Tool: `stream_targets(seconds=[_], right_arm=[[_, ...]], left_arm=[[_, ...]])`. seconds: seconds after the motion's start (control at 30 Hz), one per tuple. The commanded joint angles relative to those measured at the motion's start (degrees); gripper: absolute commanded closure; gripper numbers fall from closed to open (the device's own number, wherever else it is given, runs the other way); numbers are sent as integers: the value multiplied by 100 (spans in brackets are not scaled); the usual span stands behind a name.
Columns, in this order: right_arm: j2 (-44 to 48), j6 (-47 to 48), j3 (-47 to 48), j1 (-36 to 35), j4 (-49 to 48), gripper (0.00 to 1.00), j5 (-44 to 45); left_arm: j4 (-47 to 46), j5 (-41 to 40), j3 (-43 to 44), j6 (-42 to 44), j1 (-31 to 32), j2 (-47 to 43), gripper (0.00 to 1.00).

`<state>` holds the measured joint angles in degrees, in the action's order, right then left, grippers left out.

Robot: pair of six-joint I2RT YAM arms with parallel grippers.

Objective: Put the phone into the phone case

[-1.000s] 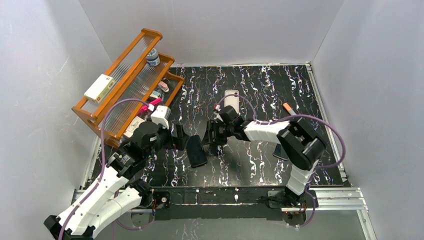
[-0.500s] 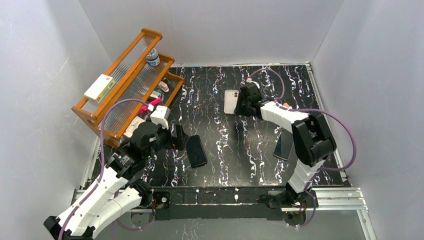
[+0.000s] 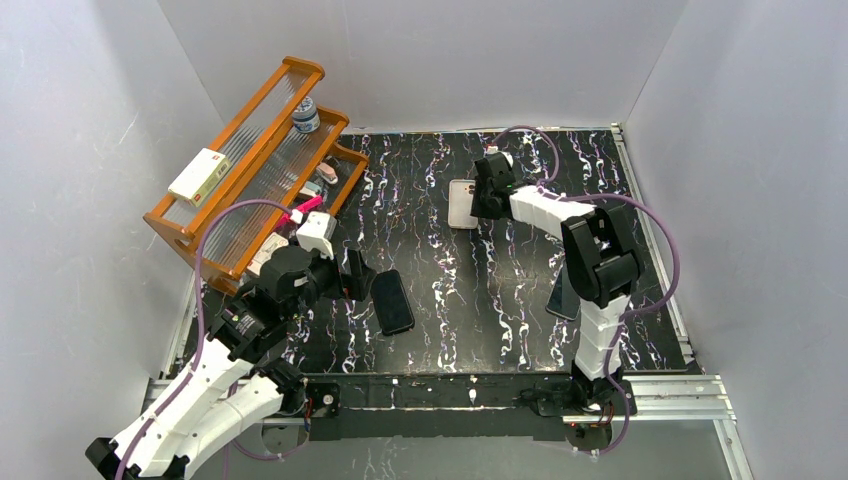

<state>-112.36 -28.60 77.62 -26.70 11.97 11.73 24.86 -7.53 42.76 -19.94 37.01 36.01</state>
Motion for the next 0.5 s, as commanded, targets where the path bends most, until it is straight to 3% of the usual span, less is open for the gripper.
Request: stream_targets(seconds=[0.0, 0.3, 0.47], right_arm=[[-222, 160, 344, 24, 41, 68, 199], [-408, 206, 368, 23, 102, 73, 229], [-407, 243, 283, 20, 133, 83, 227]], left_arm=[[-18, -91, -31, 69, -15, -46, 2], [-19, -100, -31, 61, -15, -59, 2], [-17, -108, -38, 61, -15, -85, 2]])
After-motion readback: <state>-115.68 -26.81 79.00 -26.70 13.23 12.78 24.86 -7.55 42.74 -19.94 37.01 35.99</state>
